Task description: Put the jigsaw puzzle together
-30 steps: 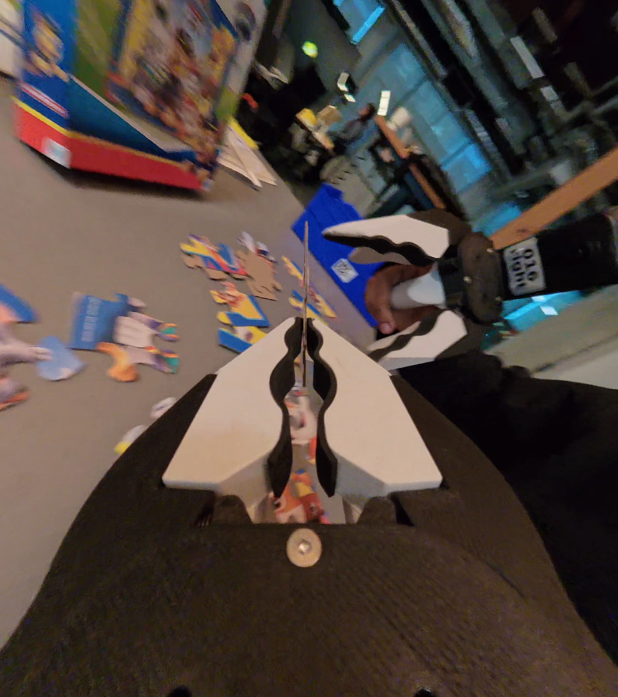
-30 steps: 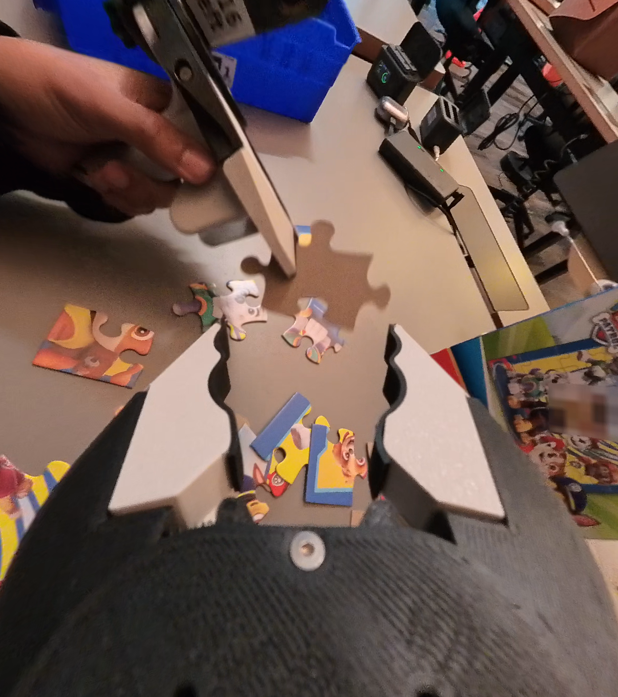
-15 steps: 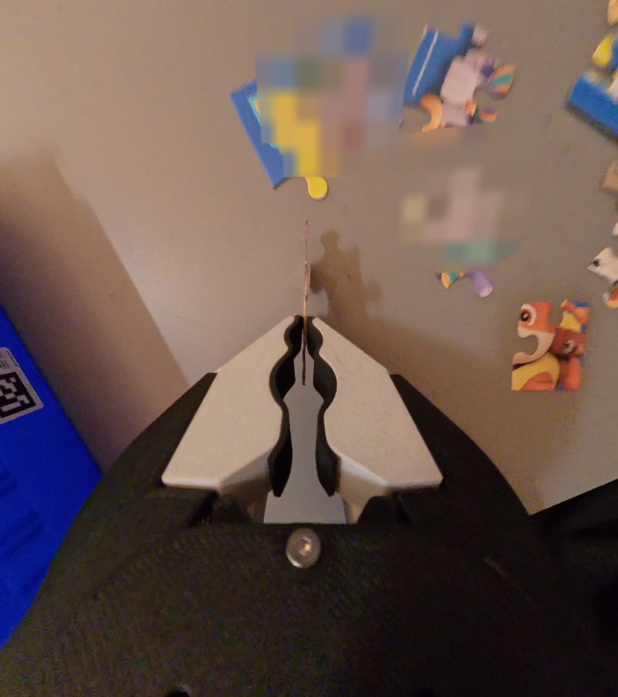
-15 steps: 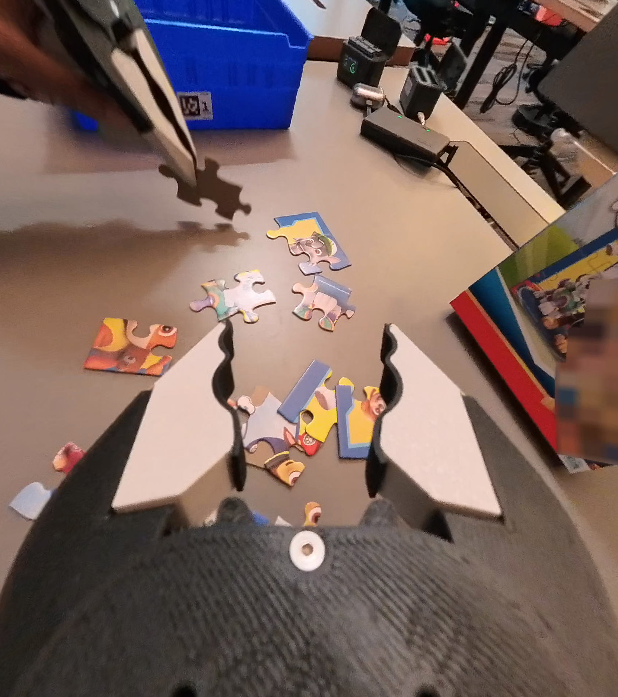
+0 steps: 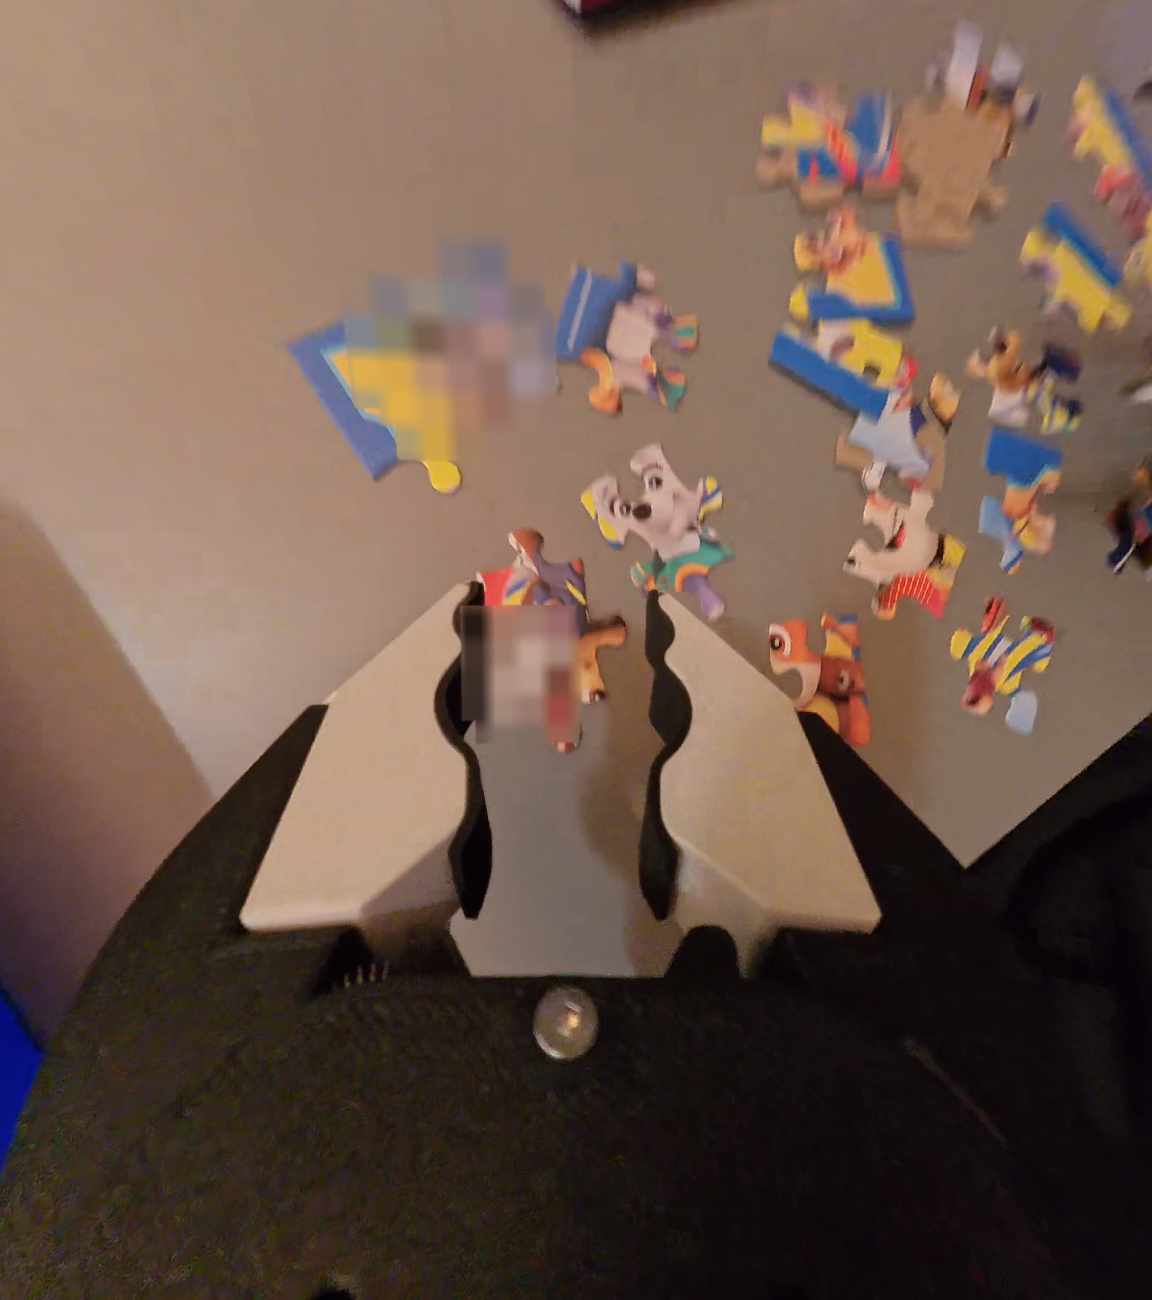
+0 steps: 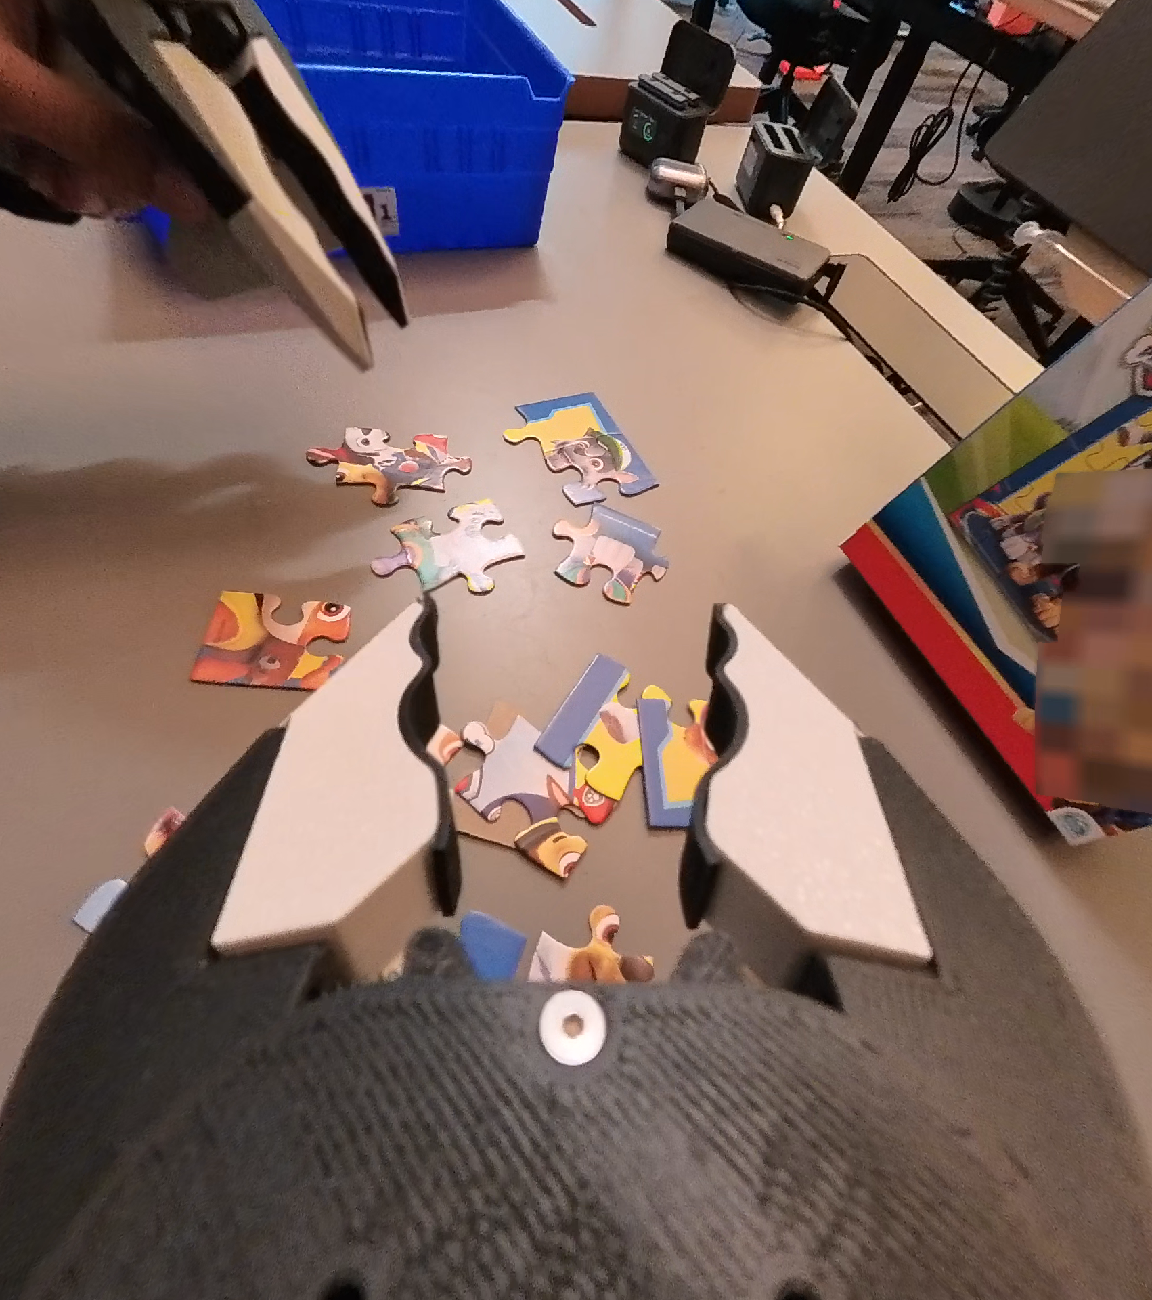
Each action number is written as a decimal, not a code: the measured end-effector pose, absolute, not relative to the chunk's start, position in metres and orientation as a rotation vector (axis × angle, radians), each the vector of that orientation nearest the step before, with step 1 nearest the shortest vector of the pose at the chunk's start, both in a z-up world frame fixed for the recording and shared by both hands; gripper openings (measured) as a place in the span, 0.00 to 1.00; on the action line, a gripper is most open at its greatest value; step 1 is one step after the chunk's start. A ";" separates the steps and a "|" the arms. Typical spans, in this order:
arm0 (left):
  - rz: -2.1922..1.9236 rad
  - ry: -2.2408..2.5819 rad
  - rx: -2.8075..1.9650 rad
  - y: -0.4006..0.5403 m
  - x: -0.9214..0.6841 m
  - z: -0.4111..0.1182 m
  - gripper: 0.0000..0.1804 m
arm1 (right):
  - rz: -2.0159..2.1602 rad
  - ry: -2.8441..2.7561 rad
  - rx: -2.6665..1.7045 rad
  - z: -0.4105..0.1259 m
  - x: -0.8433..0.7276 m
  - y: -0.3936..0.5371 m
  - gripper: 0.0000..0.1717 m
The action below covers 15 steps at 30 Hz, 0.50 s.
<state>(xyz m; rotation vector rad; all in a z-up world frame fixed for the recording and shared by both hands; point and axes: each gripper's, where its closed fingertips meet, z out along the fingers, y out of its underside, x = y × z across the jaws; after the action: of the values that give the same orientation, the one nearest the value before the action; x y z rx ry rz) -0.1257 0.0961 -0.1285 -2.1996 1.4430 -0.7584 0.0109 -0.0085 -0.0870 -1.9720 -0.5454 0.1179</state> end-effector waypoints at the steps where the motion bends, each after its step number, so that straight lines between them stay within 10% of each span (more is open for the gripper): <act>1: -0.801 1.391 -2.176 0.101 -0.123 -0.121 0.24 | 0.118 -0.537 -1.974 -0.087 0.012 -0.008 0.45; 15: -0.954 1.357 -1.996 0.094 -0.101 -0.092 0.20 | 0.259 -0.146 -2.223 -0.140 0.101 0.004 0.40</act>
<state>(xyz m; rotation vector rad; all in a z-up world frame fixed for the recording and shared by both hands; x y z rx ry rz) -0.1005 0.0937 -0.0924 -1.9956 1.3567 -0.9537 0.1011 0.0036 -0.1397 -2.2229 -0.1456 0.2594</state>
